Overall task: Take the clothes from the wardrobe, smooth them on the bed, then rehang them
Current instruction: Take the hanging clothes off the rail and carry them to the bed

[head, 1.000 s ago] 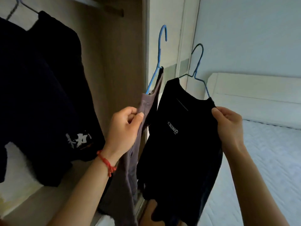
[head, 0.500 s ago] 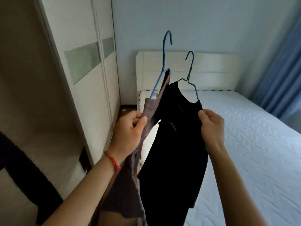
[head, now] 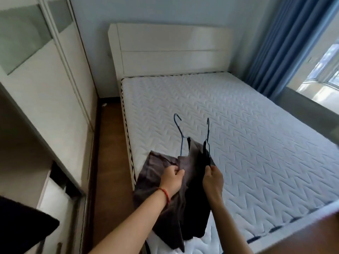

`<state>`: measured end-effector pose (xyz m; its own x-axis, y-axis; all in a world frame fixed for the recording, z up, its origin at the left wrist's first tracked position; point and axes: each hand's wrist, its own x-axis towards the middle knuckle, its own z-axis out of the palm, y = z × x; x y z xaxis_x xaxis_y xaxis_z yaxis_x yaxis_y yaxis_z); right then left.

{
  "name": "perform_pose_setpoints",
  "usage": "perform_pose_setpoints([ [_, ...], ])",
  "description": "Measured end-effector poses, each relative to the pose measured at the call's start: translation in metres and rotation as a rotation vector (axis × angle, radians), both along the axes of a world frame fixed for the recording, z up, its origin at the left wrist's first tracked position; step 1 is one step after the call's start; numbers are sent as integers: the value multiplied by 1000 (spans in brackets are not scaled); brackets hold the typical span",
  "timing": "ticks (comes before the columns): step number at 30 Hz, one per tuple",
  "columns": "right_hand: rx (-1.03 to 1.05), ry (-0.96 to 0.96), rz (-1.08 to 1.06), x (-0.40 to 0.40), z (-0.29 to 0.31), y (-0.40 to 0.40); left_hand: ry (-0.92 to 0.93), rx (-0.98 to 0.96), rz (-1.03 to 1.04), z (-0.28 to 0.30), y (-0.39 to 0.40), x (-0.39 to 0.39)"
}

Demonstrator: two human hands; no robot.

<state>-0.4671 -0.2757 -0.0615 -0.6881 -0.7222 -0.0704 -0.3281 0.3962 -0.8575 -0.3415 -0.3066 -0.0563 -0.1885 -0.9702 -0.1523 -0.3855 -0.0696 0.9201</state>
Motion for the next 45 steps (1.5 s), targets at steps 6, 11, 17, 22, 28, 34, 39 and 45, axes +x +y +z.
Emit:
perform_pose_setpoints([
  [6, 233, -77, -55, -16, -65, 4, 42, 378, -14, -63, 6, -7],
  [11, 411, -153, 42, -13, -86, -6, 205, 544, -97, -77, 12, 3],
  [17, 470, -145, 229, 19, -75, -38, 23, 472, -183, -82, -7, 46],
  [22, 459, -97, 434, 69, -63, -62, -106, 489, -72, -76, 0, 114],
  [28, 469, -29, 720, 148, -49, -69, -332, 357, 169, -45, 35, 215],
  [34, 289, -3, 1070, 253, -2, -84, -498, 121, 414, 21, 64, 299],
  [39, 52, -95, 1251, 333, 74, -81, -550, -71, 664, 90, 92, 350],
  [45, -274, -174, 1425, 415, 186, -85, -571, -393, 940, 190, 113, 385],
])
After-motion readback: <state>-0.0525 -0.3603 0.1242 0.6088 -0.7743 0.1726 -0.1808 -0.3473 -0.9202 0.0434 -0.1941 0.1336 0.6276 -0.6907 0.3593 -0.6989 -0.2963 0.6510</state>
